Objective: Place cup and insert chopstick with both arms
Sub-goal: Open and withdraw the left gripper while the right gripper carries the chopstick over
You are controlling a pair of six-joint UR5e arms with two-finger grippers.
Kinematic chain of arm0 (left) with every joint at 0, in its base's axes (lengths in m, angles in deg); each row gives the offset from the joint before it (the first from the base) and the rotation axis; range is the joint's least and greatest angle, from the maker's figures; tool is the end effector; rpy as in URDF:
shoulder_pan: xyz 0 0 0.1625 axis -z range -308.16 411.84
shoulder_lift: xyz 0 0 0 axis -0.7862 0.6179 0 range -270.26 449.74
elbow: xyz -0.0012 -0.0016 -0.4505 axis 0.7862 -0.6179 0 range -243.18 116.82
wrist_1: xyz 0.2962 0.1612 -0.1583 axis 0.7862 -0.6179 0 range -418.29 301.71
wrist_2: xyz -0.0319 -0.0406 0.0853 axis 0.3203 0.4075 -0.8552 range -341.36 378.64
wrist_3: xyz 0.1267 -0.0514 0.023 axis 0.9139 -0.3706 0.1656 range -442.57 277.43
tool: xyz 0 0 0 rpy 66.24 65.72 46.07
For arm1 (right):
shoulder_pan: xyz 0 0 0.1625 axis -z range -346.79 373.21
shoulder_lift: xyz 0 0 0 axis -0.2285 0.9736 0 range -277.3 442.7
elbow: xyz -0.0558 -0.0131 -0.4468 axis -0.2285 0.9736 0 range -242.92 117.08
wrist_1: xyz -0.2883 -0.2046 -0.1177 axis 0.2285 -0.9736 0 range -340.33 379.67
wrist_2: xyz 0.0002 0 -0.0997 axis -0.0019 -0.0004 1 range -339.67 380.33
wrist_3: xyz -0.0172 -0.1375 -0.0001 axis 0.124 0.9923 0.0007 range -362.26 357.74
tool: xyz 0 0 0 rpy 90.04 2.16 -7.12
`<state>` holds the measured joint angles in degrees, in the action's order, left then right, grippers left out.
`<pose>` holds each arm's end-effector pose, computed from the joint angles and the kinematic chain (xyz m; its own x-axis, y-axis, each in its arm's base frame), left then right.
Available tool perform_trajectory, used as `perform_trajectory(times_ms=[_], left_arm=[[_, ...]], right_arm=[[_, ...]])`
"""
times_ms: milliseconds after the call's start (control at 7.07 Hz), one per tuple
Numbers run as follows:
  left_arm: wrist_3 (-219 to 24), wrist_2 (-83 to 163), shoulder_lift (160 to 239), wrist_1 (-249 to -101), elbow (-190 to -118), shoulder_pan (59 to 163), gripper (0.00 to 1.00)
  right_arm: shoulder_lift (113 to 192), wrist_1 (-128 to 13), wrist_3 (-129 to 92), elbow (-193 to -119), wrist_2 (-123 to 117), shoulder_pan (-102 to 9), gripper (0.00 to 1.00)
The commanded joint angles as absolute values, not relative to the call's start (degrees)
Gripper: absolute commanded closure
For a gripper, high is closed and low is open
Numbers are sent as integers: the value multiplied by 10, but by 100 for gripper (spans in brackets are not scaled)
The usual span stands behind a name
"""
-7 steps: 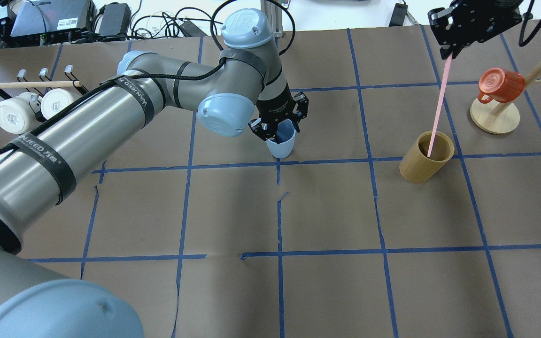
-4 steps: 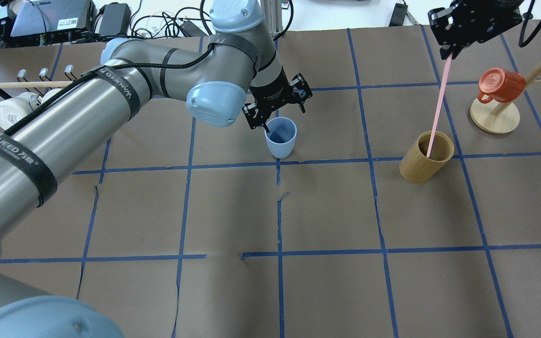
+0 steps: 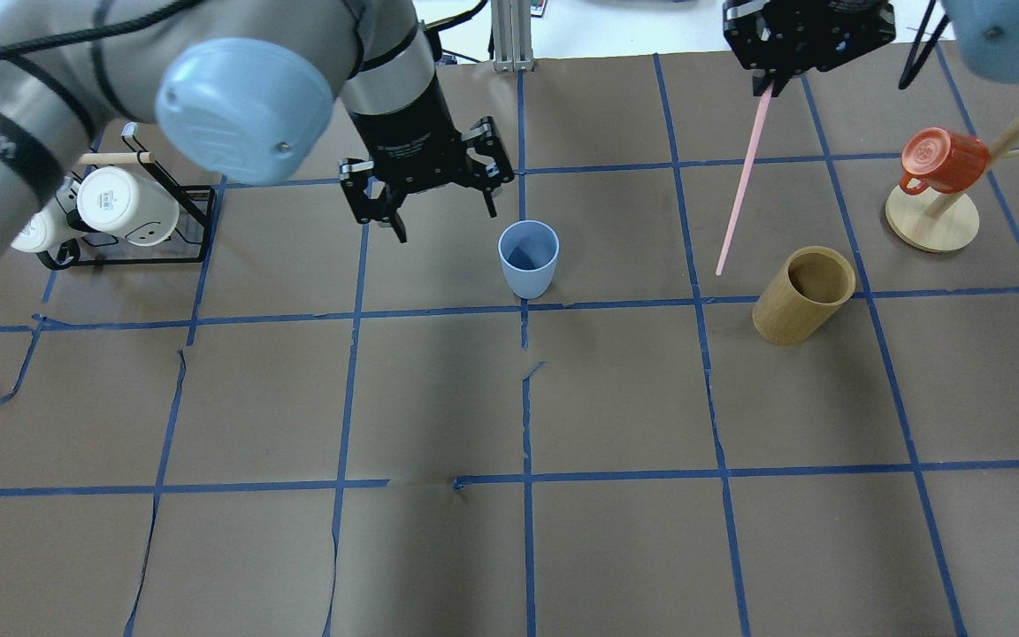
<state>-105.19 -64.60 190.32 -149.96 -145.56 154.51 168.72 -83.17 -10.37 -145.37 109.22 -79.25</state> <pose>-0.2597 -0.4729 0.4421 -0.9804 -0.1815 0.0773 -0.1716 0.9779 0.1197 0.1580 -0.5069 0.5289 -0.9945 0.0872 -0.0582 0.1000 0.9556 -0.2771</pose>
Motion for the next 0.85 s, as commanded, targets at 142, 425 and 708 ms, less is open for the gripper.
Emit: perform_trajectory(times_ms=[142,425,708], left_arm=[[-846,-723,1830,-1580,-1457,1445,0],[-806,-738,1828,-1544,-1468,1439,0],[-802,-736,1826,-1513,-1487,1439,0]], right_arm=[[1687,-1040,-173,-1543,1100,-885,100],[1687,-1065,-197,-1561,1144,-913,100],[1653,-1103,-212,-1563,1188,-960,100]])
